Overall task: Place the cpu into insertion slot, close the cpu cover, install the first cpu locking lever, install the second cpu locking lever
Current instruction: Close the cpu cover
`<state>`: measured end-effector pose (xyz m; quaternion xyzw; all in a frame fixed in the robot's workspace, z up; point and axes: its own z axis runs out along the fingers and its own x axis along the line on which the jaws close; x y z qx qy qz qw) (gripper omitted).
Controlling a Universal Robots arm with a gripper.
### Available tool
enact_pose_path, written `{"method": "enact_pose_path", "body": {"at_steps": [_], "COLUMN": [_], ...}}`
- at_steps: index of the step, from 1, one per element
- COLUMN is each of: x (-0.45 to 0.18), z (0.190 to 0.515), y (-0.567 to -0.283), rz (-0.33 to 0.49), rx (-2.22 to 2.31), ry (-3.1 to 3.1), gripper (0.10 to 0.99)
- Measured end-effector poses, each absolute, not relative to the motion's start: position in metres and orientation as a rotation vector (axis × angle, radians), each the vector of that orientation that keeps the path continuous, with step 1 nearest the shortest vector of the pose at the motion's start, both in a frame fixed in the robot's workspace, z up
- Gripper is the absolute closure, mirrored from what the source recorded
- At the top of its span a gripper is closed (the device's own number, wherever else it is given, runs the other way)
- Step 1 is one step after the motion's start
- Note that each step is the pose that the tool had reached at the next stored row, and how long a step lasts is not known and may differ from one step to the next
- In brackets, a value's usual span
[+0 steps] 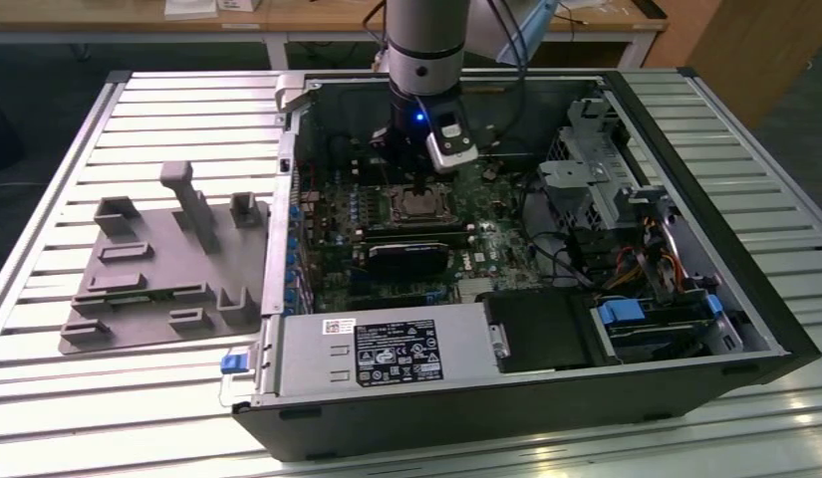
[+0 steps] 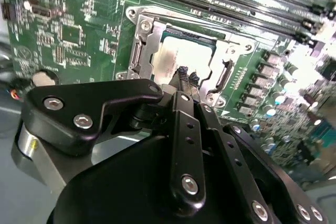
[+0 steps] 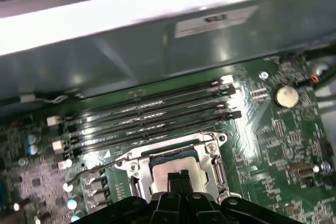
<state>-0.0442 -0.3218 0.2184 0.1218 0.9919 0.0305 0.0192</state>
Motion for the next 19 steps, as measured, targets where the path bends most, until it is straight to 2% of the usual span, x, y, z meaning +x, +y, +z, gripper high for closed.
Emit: {"method": "enact_pose_path", "body": {"at_steps": [9,13,19], "x": [-0.0442,-0.0442,-0.0442], "z": [0.2172,0.2171,0.2198], "y": [-0.3217,-0.3217,-0.3218], "rz": [0.089,0.055,0.06], "rx": [0.134,0.111,0.111], "ry": [3.103,3.106,3.106], "gripper": [0.984,0.984,0.984]}}
